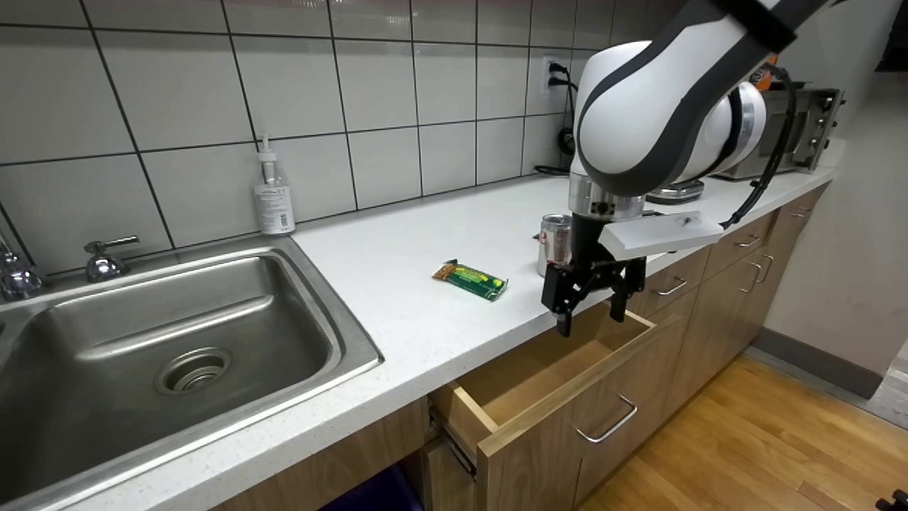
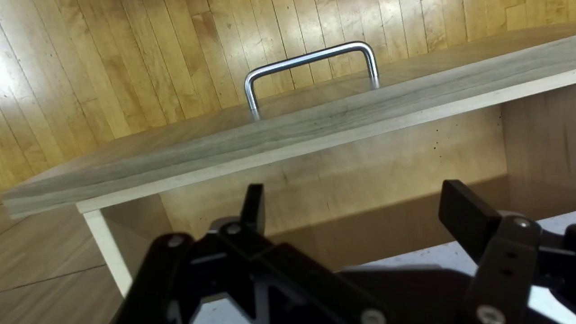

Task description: Open the drawer, then place the can inside, and then close the drawer

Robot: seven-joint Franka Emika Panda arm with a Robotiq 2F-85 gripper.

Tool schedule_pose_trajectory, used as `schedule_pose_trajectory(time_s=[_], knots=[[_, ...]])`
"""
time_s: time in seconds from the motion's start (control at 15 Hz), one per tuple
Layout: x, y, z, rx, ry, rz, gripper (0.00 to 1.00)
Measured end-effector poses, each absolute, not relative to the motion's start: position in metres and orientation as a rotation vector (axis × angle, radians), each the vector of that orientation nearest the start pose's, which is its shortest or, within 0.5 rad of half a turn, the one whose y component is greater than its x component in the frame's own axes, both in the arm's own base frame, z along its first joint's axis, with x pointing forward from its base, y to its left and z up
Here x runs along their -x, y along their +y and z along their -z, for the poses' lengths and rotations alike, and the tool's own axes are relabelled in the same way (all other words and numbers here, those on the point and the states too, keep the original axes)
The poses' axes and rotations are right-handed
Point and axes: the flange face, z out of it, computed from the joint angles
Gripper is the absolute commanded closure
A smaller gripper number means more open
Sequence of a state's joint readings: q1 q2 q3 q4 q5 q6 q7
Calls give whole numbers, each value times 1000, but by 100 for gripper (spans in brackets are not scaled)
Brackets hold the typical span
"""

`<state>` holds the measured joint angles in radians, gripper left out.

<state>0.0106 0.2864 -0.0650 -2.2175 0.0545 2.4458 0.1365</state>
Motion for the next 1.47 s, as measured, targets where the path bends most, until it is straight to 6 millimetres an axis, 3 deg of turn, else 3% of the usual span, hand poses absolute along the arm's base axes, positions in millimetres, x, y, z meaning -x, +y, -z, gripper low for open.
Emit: schedule_pose_trajectory(time_s=[1.47], knots=[[-565,-46,-196,3141,367,-106,0]])
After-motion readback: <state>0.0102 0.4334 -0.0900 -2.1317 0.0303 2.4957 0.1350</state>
